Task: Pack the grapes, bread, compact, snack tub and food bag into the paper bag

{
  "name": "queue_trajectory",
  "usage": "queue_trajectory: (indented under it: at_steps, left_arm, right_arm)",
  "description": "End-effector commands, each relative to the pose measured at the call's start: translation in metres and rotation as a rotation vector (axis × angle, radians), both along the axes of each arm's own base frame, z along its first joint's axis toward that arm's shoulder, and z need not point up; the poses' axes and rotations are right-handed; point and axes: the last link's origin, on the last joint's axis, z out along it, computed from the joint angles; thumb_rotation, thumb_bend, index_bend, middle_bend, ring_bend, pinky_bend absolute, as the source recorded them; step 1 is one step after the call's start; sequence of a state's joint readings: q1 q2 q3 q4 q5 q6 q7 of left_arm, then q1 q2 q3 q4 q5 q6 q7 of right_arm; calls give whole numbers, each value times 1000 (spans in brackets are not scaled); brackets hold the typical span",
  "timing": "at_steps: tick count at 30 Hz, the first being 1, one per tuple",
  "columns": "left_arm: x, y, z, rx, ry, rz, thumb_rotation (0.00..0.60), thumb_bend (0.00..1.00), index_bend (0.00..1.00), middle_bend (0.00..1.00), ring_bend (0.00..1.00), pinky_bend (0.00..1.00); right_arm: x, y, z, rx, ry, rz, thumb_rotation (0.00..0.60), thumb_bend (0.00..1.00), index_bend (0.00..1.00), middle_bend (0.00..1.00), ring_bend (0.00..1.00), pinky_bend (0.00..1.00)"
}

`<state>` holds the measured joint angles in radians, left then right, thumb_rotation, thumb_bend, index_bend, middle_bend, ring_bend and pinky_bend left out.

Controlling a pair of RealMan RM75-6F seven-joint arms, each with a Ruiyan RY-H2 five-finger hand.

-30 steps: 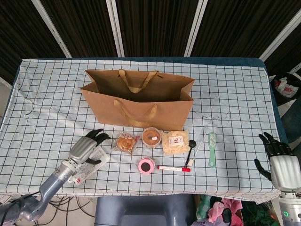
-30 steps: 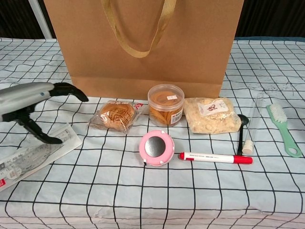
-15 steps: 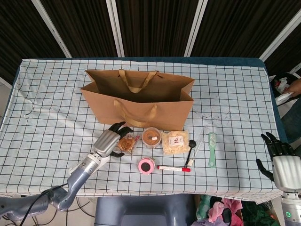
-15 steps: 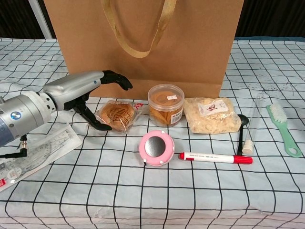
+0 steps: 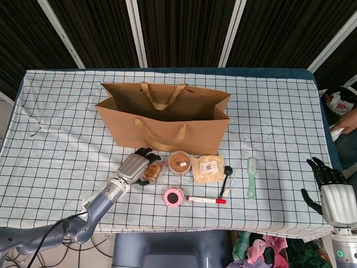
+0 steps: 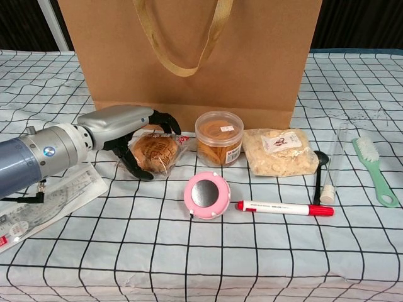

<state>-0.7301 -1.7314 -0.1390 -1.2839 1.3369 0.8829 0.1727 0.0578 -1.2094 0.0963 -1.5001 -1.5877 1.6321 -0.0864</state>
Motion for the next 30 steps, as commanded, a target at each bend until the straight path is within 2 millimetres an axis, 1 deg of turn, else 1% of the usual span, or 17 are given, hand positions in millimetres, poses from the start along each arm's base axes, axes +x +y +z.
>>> queue_trajectory:
  at_steps: [1,4,7,11,15,17,19,23,27,30]
  left_arm:
    - [1,2,2,12,4,-15,600,211,311,372,212,245]
    - [1,1,4,13,3,-42,600,255,357,426,261,285]
    - [1,0,11,34,13,-76,600,292,402,462,291,321]
    - [4,-2,27,76,-46,-94,600,308,420,477,293,324]
    - [11,-15,52,112,-142,-138,600,309,413,474,293,316]
    - [21,-29,72,114,-213,-188,600,308,413,473,293,316]
    - [35,-41,88,112,-280,-239,600,308,417,476,293,316]
    - [61,-57,119,175,-351,-382,600,306,411,478,293,314]
    - [82,-60,147,271,-393,-451,600,305,410,463,283,311]
    - [102,-52,167,339,-431,-474,600,305,408,457,279,311]
  right_arm:
    - [0,0,1,-3,-2,0,600,255,133,130,241,277]
    - [1,0,1,0,-18,5,600,255,133,130,241,277]
    - [1,0,2,-1,-20,6,600,255,133,130,241,277]
    - [2,0,1,3,-21,10,600,256,133,130,241,277]
    - [2,1,2,-1,-19,10,600,256,133,130,241,277]
    - [2,0,2,-6,-16,3,600,255,132,130,241,277]
    - [1,0,1,-2,-14,-2,600,255,132,130,241,277]
    - [1,0,-2,9,-7,-4,600,255,132,130,242,276]
    - [1,-1,-2,5,-5,-6,600,256,132,130,241,276]
    - [0,-1,-2,4,-3,-8,600,255,132,130,241,277]
